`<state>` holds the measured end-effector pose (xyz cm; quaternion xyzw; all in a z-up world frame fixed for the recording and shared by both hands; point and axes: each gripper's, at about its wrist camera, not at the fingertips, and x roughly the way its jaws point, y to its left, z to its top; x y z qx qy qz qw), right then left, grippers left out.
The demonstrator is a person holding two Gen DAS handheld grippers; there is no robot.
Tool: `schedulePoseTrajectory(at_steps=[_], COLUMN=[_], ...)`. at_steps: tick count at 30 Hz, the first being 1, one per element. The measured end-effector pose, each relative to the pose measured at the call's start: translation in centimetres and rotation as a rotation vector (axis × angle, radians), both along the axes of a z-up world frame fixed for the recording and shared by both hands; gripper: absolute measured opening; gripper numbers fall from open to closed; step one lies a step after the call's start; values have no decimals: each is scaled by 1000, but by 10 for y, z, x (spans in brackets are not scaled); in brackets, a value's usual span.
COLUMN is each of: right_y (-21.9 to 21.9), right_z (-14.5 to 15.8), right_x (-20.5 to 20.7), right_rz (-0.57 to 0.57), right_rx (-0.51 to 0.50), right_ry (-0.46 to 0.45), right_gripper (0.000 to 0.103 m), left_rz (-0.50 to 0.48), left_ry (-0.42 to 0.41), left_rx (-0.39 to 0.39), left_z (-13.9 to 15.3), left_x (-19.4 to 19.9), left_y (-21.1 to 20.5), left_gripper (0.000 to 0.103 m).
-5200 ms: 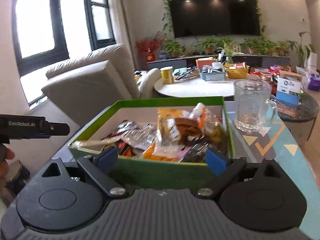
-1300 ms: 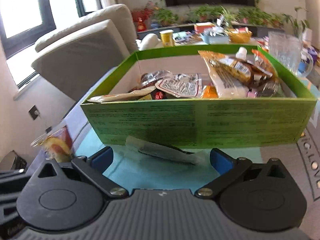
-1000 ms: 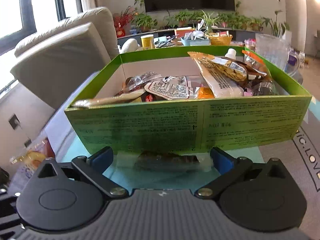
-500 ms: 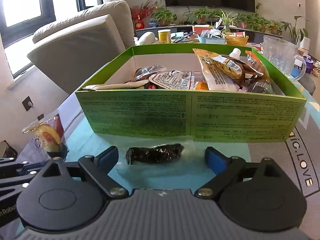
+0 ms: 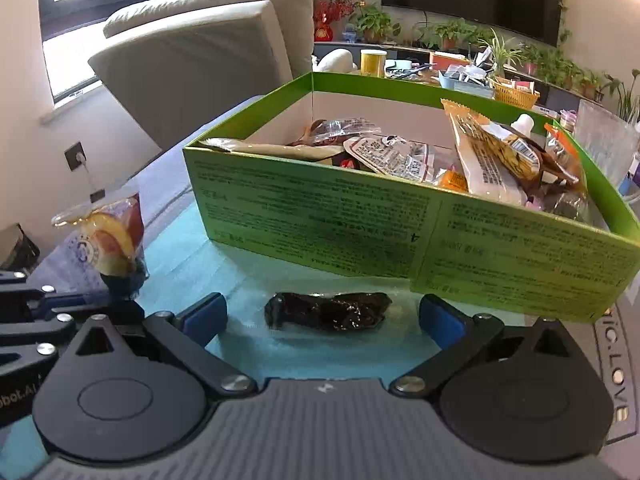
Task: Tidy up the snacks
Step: 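Hold the clear packet in the left gripper while the right grasps the dark wrapped snack, then carry both packets over the green box and release them inside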
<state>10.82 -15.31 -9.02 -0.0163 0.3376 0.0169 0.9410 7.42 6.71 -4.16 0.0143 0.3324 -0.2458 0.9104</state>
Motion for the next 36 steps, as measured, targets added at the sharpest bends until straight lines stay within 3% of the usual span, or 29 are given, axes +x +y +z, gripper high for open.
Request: schedulePoseTrajectory(at_steps=[11,19,27,36], right_y=[-22,-36,-61,-77], right_z=[23,66,90,95], right_x=[-20,-34,-28,-11], right_rz=[-13,-12,-45,-83], right_rx=[88,110,141,173], right_ry=[-35,-204,-313,-348], right_gripper=[53,53,53,53], left_rz=[-12,-35,-44,-61], left_ry=[-42,-122,-206,-169], left_rx=[-21,-60,-89,-72], left_z=[13,41,71,67], left_x=[-5,-1,15,40], left_y=[-4,-20,-40,-74], left_gripper=[8,8,8,8])
